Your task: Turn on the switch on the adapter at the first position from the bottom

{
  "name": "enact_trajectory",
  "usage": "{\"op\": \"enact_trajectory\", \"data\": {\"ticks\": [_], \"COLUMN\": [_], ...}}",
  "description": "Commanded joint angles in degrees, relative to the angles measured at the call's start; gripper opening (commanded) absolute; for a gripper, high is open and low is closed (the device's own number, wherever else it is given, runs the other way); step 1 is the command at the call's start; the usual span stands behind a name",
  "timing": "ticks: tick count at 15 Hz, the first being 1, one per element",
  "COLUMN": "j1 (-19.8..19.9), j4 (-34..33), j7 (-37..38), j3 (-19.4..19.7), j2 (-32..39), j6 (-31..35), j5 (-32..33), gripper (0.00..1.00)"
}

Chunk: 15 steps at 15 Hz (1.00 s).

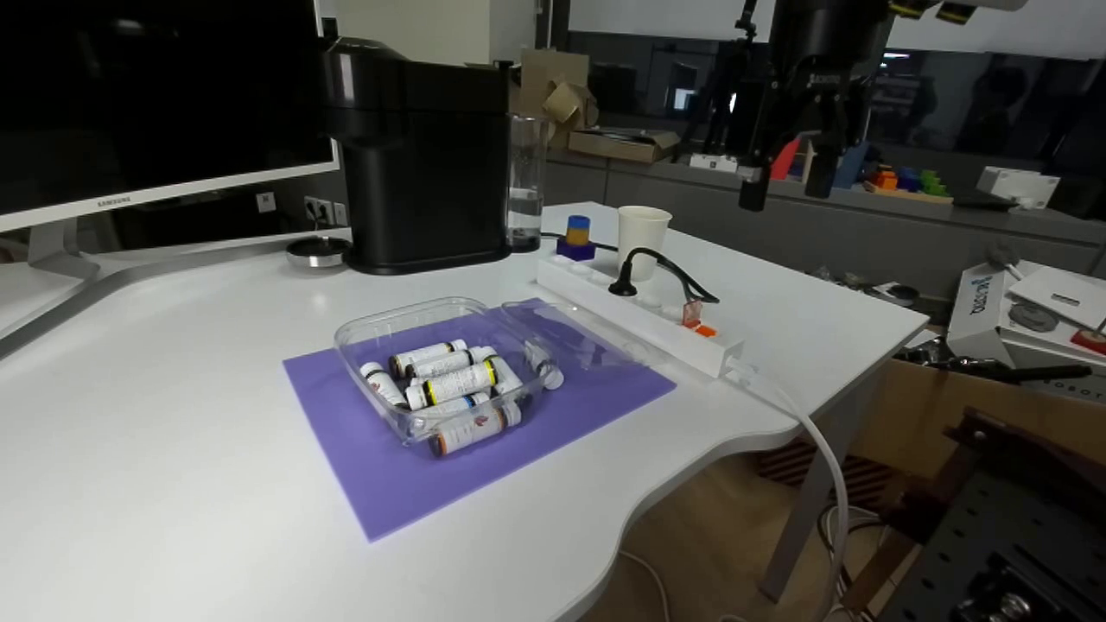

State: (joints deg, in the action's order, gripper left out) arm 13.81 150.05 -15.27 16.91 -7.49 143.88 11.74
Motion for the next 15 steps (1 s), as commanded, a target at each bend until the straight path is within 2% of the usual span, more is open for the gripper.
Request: {"op": "enact_trajectory", "data": {"ticks": [1,5,11,13,15], "j1": [1.22,1.02,1.56,1.77,2.00], "j4": [-2.60,-5.02,-9.50,-10.36,-10.91], "j7": [1.26,-2.58,-13.56,-15.35,-16.18], "j3": [-0.43,-0.51,-2.50,-3.08,-3.65], "j2": [5.61,11.17,18.02,19.97,21.45], "j6": [2.91,5.96,5.55,5.99,6.38], "j5": [2.61,1.61,0.82,1.21,0.95], "gripper": [0.74,0.46,0.04,0.00,0.00]}}
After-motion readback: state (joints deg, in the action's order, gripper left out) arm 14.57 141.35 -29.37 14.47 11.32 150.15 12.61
